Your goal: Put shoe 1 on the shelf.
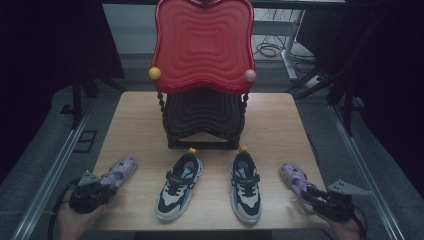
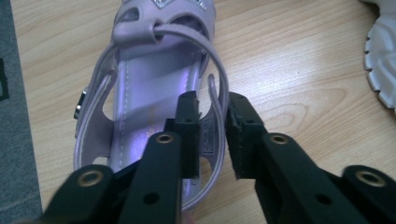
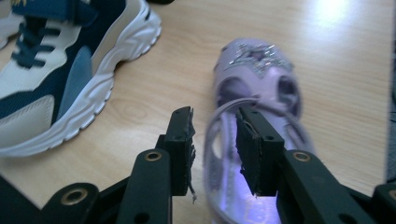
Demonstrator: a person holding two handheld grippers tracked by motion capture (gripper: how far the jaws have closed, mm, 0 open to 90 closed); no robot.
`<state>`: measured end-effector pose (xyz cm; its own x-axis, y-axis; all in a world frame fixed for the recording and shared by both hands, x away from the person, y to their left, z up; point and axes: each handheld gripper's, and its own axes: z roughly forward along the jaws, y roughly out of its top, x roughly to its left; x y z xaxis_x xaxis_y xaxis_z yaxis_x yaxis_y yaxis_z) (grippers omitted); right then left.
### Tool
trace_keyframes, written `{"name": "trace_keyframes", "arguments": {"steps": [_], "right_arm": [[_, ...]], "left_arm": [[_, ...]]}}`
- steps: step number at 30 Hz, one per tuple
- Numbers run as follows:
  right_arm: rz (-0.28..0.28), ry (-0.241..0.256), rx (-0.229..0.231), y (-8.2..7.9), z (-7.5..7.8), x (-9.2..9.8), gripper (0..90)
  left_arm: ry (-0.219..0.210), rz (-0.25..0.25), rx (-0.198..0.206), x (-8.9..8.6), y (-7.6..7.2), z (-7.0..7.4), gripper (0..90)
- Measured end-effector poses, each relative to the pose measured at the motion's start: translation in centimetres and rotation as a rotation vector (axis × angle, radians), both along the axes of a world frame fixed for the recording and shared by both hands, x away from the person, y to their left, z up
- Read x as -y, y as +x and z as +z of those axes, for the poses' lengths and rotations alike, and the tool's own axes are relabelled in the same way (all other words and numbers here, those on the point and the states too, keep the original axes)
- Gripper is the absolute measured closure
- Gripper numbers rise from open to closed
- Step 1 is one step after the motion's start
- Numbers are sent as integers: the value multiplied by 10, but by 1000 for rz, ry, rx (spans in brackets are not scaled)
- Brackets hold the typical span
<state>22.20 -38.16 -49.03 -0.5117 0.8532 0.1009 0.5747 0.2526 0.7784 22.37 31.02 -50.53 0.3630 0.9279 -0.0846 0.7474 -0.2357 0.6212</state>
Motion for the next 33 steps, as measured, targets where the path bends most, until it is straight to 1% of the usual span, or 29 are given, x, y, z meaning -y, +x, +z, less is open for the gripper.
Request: {"name": "trace_keyframes", "arguments": {"steps": [2, 4, 7, 10, 12, 14, 19, 22, 26, 31, 33], "right_arm": [[14, -21, -27, 2, -3, -2, 660], [18, -43, -46, 3, -6, -4, 661], [21, -76, -65, 4, -9, -6, 710], [30, -89, -78, 5, -11, -6, 744], [29, -108, -87, 6, -12, -7, 758], [28, -120, -94, 7, -15, -8, 796], [31, -110, -78, 8, -16, -9, 847], [26, -107, -74, 8, -15, -8, 853], [23, -92, -66, 8, -16, -6, 858], [5, -80, -35, 6, -13, -5, 862], [-2, -78, -20, 6, -12, -4, 862]], "left_arm": [[-17, -2, -2, -1, 0, -1, 807], [-15, -3, -2, -1, 0, -1, 821], [-14, -3, 2, -1, 0, -1, 835], [-17, -3, 1, -2, 0, -2, 838], [-19, -3, 1, -2, 0, -2, 837], [-20, -3, 1, -2, 0, -2, 835], [-22, 1, 2, -2, 0, -2, 849], [-33, 6, 5, -4, -1, -2, 855], [-31, 8, 6, -4, -1, -2, 858], [-32, 26, 24, -5, -2, 1, 862], [-39, 32, 30, -5, -2, 2, 864]]}}
